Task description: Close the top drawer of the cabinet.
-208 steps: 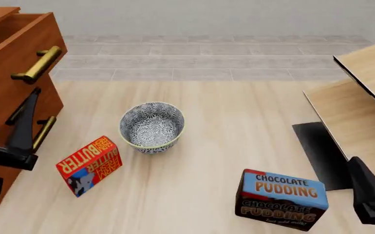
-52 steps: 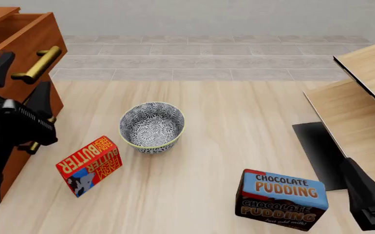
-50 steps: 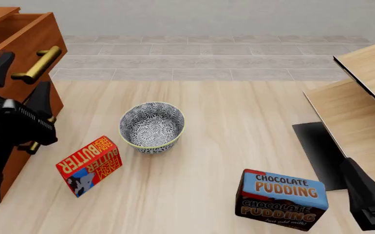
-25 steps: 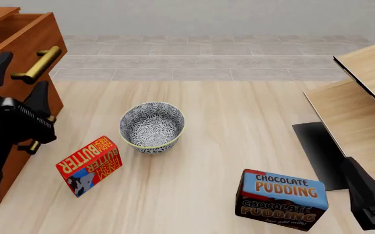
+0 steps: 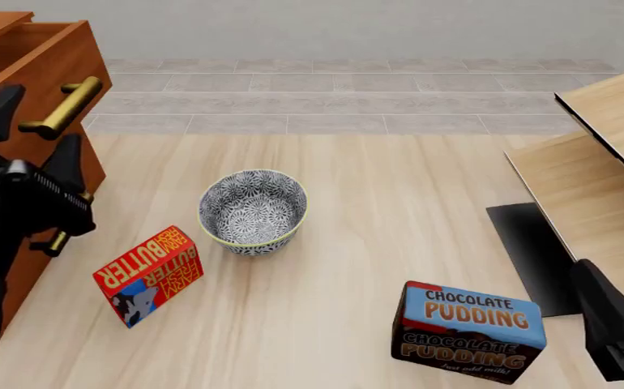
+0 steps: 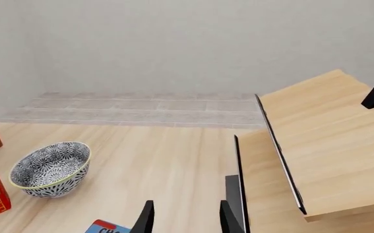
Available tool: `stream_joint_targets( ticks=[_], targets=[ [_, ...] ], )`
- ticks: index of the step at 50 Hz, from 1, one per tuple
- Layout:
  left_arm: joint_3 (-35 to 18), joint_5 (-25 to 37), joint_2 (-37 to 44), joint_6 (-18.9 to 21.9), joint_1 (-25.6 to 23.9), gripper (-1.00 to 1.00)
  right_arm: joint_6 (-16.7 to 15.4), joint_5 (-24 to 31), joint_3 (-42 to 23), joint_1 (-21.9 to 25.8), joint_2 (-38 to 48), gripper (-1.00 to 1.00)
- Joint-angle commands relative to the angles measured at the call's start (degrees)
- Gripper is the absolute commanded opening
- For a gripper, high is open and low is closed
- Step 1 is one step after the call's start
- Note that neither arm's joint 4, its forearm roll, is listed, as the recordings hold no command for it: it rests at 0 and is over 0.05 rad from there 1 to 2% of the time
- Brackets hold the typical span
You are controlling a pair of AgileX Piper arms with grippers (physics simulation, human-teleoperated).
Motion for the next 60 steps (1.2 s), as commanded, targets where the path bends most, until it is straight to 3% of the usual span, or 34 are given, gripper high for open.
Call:
stream_joint_targets(
  ticks=[1,60],
  targets=[
    [-0.72,0.0,1.06,0.04,1.27,1.0,-0.18,-0.1,0.11,-0.13,0.0,1.0],
    [-1.66,0.0,1.59,-0.32,5.35,1.0,-0.32,0.1,-0.11,-0.08,0.0,1.0]
  ],
)
